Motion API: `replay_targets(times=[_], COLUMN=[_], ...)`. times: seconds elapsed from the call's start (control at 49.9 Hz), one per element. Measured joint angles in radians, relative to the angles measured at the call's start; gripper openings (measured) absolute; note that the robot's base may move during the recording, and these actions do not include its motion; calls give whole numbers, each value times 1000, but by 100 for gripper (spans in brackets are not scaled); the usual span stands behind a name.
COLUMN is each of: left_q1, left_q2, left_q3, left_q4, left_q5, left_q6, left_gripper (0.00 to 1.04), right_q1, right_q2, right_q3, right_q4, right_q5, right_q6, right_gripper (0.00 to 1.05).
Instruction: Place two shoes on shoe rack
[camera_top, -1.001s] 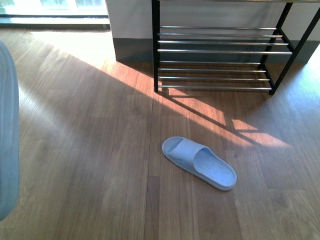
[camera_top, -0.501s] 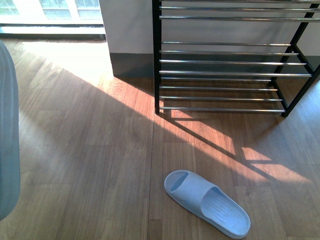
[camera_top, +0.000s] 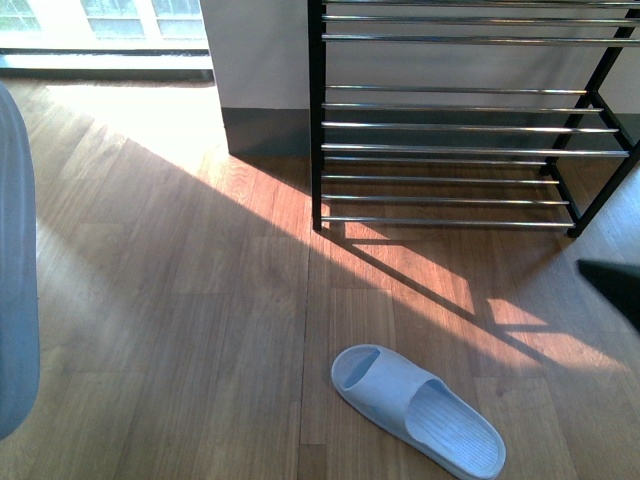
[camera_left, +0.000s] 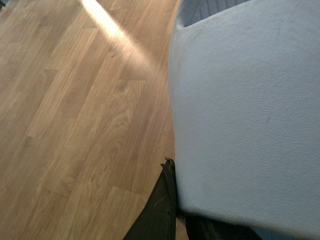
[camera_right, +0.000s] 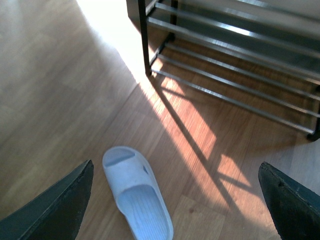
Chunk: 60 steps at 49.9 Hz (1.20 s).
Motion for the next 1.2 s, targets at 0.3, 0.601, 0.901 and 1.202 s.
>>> replay_targets(times=[0.3,0.601,0.901,1.202], left_q1=[0,0,0,0], left_q2=[0,0,0,0], left_q3=[0,0,0,0], left_q4=[0,0,0,0], left_q5=[0,0,0,0], left_q6=[0,0,0,0], left_gripper=[2,2,2,2], right_q1=[167,279,294,300], right_q2=[913,1331,1490,1534], right_q3=[277,541,742,842], right_q4=[262,245,213,179], right_q5=[84,74,101,93], right_q6=[-116,-129,-4,53], right_gripper=[96,96,96,83])
